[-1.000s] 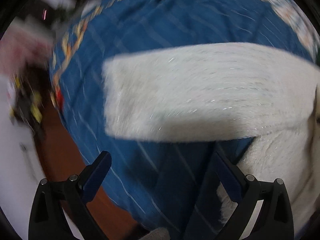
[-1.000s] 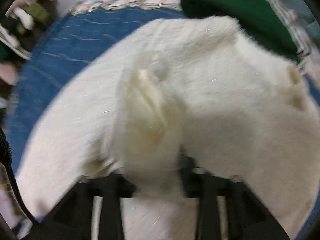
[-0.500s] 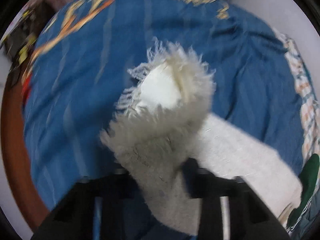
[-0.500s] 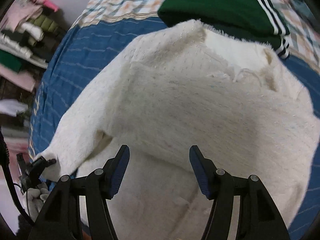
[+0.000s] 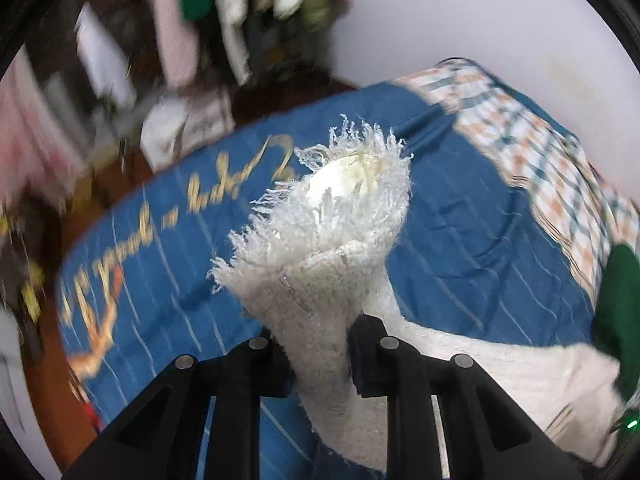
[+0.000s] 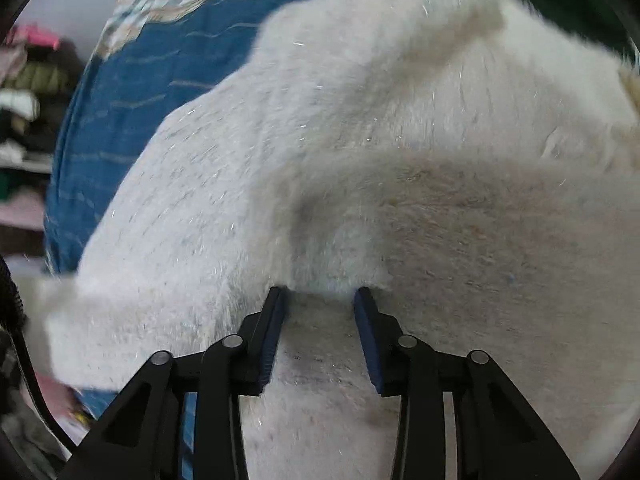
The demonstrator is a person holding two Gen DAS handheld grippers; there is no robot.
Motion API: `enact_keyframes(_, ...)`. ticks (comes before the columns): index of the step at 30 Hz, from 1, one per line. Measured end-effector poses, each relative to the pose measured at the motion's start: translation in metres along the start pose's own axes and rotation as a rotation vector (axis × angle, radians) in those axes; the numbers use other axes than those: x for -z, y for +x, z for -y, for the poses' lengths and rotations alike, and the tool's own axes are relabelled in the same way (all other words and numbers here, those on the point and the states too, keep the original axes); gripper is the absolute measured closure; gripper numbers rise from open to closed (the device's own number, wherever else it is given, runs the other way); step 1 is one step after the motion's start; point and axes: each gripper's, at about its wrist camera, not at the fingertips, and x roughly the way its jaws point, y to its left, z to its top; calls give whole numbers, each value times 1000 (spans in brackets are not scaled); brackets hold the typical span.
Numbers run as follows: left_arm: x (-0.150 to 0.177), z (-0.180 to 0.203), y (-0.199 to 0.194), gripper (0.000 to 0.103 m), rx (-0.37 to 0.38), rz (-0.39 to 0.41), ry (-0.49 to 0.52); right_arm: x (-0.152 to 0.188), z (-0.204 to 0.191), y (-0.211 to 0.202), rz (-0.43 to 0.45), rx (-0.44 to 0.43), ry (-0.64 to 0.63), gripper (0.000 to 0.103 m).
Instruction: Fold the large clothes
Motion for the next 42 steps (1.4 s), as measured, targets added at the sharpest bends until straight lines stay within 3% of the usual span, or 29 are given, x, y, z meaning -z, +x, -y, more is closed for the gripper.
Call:
enact_keyframes(2,4,27,-20,87,-22,58,90,10,6,-22,28,101,7,37)
enact_keyframes(3,6,38,-29,87,-19,80,124,18,12,-37,56,167,12,21)
enact_keyframes(4,13,43,-46,87,-18,96,151,25,18,-50,82,230,16,17)
enact_keyframes(10,47,110,-97,88,11,144,337,58,58,-87,178,390,59,17)
enact_keyframes(20,153,274,-181,89,219,80,585,73,166,-104,166,284,225,17)
enact_keyframes(27,242,402,-210,89,359,-38,721,105,287,-137,180,302,386,17)
enact_keyframes(33,322,473,-204,88,368,-149,842,142,367,-149,150,294,454,17)
enact_keyframes(36,348,492,-194,78,306,-163,888,156,389,-154,149,245,462,17)
enact_keyframes(37,350,494,-193,61,307,-172,894,160,394,-156,155,213,459,17)
enact_keyframes(38,350,495,-192,30,323,-185,889,163,398,-158,156,191,459,17)
enact_keyframes(39,345,494,-194,18,356,-203,870,168,404,-162,154,155,464,17)
enact_keyframes(42,336,481,-207,14,406,-183,834,178,417,-172,158,63,471,17)
